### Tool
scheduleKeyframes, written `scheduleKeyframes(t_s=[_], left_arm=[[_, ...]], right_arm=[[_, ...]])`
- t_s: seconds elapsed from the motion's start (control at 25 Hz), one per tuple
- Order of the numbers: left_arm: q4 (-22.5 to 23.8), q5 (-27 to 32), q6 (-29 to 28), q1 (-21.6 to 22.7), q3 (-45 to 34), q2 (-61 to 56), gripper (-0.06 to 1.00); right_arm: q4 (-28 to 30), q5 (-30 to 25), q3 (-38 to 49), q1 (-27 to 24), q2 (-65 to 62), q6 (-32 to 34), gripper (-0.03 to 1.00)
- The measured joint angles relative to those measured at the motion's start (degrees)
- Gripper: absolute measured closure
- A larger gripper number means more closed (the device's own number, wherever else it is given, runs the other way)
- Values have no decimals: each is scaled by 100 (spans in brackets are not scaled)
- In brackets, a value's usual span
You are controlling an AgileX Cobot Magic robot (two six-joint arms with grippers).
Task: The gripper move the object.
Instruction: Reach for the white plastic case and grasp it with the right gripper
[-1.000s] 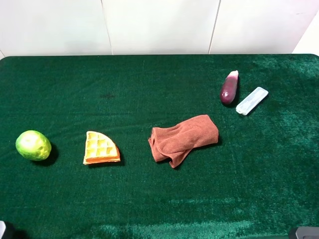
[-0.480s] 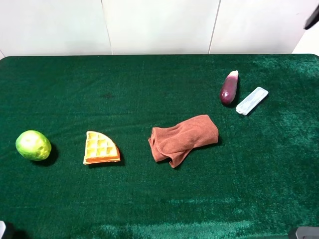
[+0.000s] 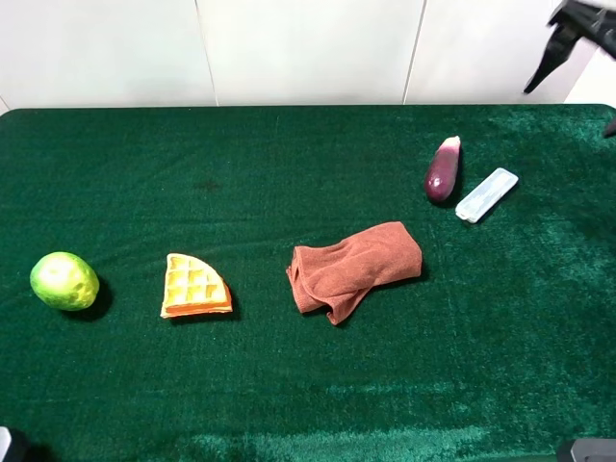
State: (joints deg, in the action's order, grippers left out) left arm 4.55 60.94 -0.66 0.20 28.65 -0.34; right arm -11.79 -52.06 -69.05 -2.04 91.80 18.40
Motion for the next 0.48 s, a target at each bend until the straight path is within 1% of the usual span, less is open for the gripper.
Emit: scheduleKeyframes(t_s=[0.28,0.48], left_arm=[[0,0,0,0,0,0,-3],[0,0,0,0,0,0,-3]], right_arm=[[-170,245,-1,0,755,112,27],[-200,286,-6,18,1105,231,27]])
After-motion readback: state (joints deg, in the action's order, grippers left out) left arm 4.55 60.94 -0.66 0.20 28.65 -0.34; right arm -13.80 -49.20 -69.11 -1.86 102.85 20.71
